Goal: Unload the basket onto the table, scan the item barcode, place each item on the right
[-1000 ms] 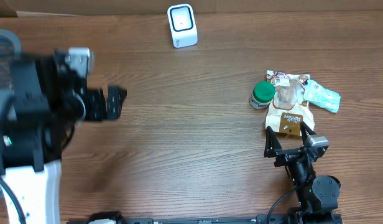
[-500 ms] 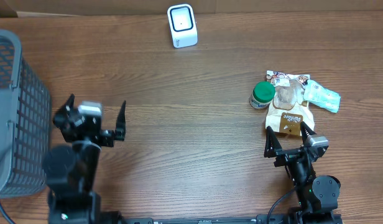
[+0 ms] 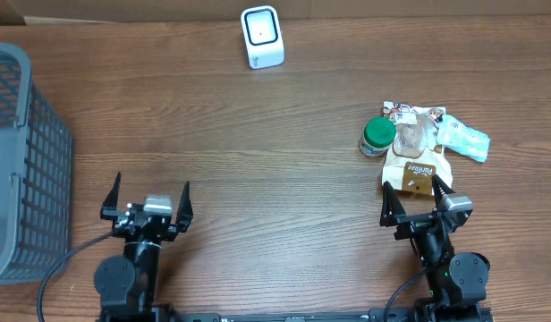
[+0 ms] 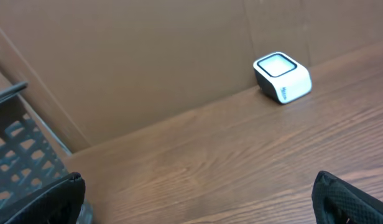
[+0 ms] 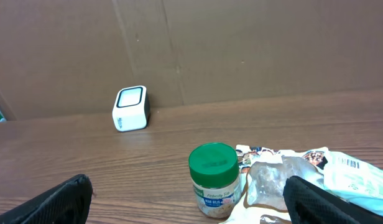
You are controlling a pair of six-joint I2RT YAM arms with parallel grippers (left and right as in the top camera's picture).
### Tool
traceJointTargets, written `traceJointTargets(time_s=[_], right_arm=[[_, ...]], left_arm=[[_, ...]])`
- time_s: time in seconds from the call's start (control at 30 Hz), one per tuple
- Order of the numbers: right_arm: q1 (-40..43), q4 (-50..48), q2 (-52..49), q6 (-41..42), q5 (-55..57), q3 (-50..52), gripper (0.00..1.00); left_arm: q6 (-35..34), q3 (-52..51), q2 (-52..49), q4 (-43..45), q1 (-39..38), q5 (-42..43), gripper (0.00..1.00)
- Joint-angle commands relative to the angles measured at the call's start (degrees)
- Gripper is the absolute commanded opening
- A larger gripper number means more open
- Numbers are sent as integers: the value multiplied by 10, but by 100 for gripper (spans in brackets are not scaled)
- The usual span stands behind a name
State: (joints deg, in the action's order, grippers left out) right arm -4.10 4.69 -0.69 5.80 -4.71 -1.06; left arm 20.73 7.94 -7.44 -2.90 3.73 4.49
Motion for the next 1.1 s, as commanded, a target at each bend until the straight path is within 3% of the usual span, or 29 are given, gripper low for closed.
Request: traceJointTargets(time_s=[0.0,0.27,1.07], right_arm=[[3,-3,5,2,-5,6,100],[3,-3,5,2,-5,6,100],[3,-3,5,2,-5,6,100]], left_arm=[[16,-35,33,11,0,-11,100],[16,-76,66,9,0,-11,100],[-2,-77,73,-13,0,-15,99]])
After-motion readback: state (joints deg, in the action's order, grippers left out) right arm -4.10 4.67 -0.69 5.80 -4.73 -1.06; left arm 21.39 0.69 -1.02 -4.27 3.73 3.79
